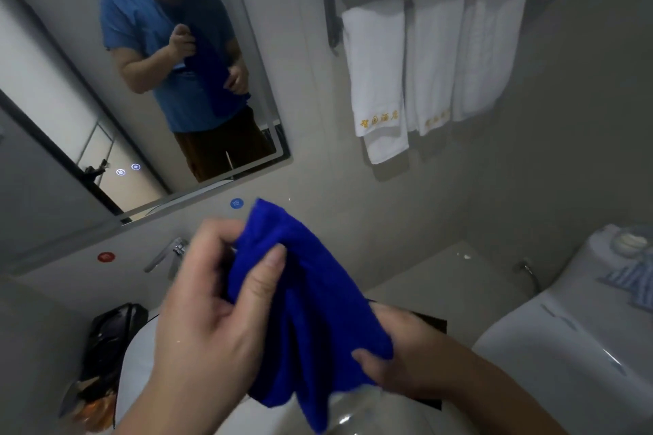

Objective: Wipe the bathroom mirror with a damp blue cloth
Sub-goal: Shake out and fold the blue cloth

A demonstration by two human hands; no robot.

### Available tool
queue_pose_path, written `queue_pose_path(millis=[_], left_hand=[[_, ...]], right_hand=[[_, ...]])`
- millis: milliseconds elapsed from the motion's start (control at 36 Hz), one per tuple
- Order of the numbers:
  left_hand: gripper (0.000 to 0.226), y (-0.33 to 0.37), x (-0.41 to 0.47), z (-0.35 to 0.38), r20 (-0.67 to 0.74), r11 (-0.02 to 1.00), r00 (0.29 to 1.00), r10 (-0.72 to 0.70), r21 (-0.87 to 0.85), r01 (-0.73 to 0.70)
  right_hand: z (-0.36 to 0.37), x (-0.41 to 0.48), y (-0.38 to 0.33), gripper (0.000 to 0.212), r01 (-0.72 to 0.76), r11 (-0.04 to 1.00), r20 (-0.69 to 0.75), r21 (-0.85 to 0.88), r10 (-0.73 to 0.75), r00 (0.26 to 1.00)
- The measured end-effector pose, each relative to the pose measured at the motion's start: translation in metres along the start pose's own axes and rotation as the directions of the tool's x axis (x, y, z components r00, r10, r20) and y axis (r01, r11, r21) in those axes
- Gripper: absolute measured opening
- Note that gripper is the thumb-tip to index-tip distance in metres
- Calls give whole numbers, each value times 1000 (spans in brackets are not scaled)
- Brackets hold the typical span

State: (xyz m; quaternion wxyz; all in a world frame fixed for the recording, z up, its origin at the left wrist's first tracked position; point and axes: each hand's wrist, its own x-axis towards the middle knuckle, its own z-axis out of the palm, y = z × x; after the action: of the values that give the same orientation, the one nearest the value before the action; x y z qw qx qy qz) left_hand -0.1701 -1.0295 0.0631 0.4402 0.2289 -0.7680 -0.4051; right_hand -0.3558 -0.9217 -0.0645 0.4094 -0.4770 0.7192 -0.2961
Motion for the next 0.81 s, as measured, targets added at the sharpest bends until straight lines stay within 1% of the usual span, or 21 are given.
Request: queue_pose_path(millis=[28,83,111,167,194,222,250,306,333,361,389,444,472,500,528,556,611,667,694,750,806], left_hand=[[7,3,4,-2,-19,999,999,45,5,-45],[6,7,13,-8,-65,992,992,108,64,-104],[7,8,16,-11,-99,988,988,122,110,-111],[8,6,21,-21,-186,977,976,115,196,-78],[7,3,24,-28,-225,970,970,93,239,-38],[6,0,27,-35,-259,958,964,55,286,22],[9,-4,30,-42,-285,941,958,3,326,94],[13,-15,35,-51,-313,903,939,-144,347,254],[14,-22,36,-51,-307,879,923,-234,338,335],[16,-30,36,-49,-280,846,901,-331,334,415],[19,-41,35,-45,-255,803,866,-429,330,496],[23,-66,27,-37,-244,712,766,-594,283,642],[25,-83,20,-35,-248,668,712,-657,247,702],[27,-99,12,-33,-248,622,660,-709,221,751],[30,-114,4,-30,-234,577,612,-756,203,791],[31,-127,-4,-29,-219,532,566,-795,198,823],[32,-143,-17,-24,-192,461,495,-847,195,866],[29,-149,-23,-18,-170,443,469,-867,170,880],[27,-150,-24,-15,-156,450,472,-868,161,879],[23,-151,-23,-8,-121,478,495,-860,147,866],[19,-151,-21,0,-76,518,528,-846,117,847]], right_hand=[[7,3,6,25,-27,1000,13,14,27,1000],[19,8,14,26,-80,982,61,171,71,996],[21,10,19,25,-125,957,84,260,107,991],[17,8,28,23,-176,900,121,400,139,983],[12,6,32,26,-172,868,122,466,129,984],[6,3,40,35,-157,828,101,539,121,987],[0,3,48,49,-147,756,56,638,144,988],[-12,8,62,79,-124,544,-32,830,268,963],[-19,12,66,83,-74,441,-66,894,294,954],[-28,16,67,82,-28,368,-89,929,298,951],[-35,19,64,79,-27,336,-81,941,302,950],[-45,28,59,66,-86,354,-26,931,300,954],[-49,34,56,55,-116,383,-1,916,292,956],[-49,41,57,47,-144,432,0,890,317,949],[-48,47,55,45,-167,477,-6,863,340,940],[-46,53,54,50,-195,537,-21,821,370,929],[-40,65,52,60,-236,616,-51,751,411,910],[-33,73,39,49,-261,688,-92,677,431,898],[-29,75,30,42,-267,726,-124,634,436,891],[-18,81,8,35,-248,796,-201,553,415,887],[-3,85,-17,36,-196,861,-260,470,348,901]])
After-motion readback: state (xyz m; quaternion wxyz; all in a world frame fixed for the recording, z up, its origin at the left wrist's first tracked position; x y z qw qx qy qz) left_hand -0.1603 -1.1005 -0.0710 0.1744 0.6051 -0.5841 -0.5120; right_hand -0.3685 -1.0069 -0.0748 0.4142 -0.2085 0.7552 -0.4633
